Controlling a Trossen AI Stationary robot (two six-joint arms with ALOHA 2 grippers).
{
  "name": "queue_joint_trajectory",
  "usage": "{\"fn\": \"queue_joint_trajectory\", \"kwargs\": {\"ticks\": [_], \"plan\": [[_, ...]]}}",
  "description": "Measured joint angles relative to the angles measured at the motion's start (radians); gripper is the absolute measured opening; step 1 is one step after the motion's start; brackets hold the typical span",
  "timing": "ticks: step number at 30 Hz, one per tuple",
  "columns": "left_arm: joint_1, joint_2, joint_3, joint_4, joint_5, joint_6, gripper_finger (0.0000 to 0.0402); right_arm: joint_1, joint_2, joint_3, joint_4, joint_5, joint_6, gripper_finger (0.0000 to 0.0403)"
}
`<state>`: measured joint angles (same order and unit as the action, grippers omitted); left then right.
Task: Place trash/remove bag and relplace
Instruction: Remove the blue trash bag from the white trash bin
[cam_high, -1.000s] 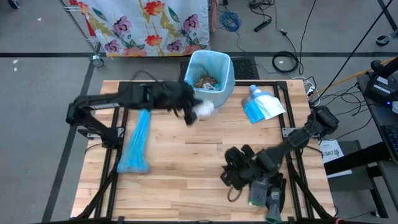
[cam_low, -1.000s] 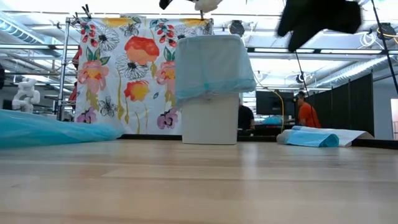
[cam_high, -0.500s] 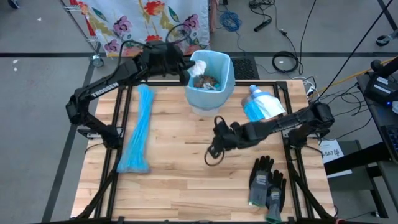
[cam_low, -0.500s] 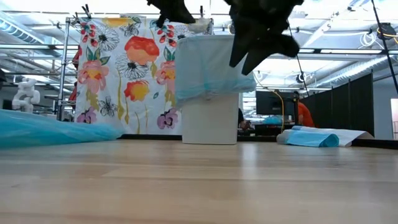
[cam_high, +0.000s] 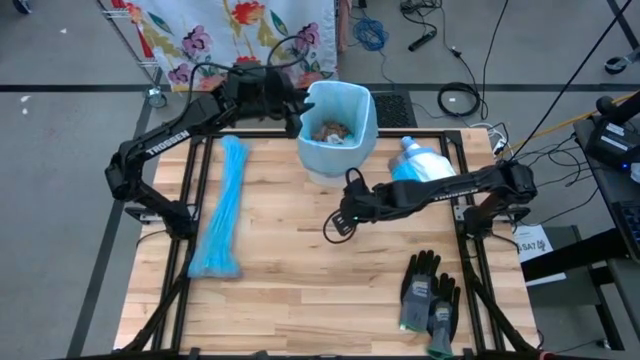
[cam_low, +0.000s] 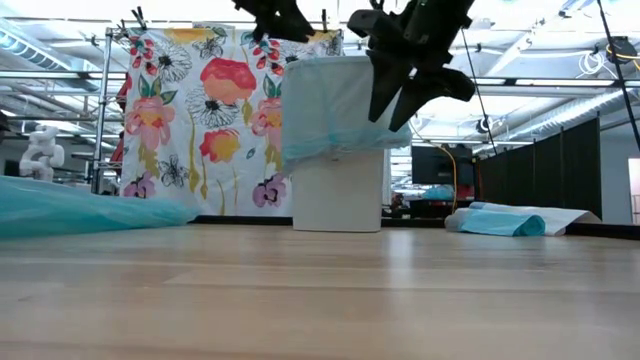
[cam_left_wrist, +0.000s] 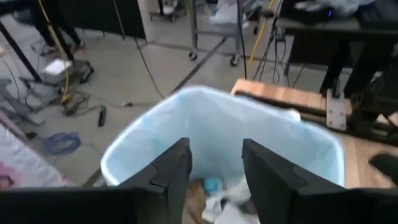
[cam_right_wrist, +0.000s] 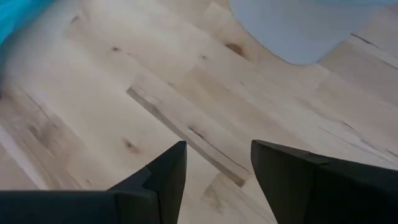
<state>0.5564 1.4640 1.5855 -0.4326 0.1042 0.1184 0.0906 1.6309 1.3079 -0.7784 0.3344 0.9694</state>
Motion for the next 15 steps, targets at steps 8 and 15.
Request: {"fn": "queue_joint_trajectory", "kwargs": {"ticks": [8, 15], "plan": [[0.048, -0.063, -0.075, -0.101, 0.197, -0.007, 0.0159, 0.033, -0.097, 0.000, -0.235, 0.089, 0.146, 0.0171], [0.172, -0.202, -0.294, -0.084, 0.248, -0.034, 0.0160, 0.130, -0.133, -0.052, -0.353, 0.144, 0.342, 0.0171]]}}
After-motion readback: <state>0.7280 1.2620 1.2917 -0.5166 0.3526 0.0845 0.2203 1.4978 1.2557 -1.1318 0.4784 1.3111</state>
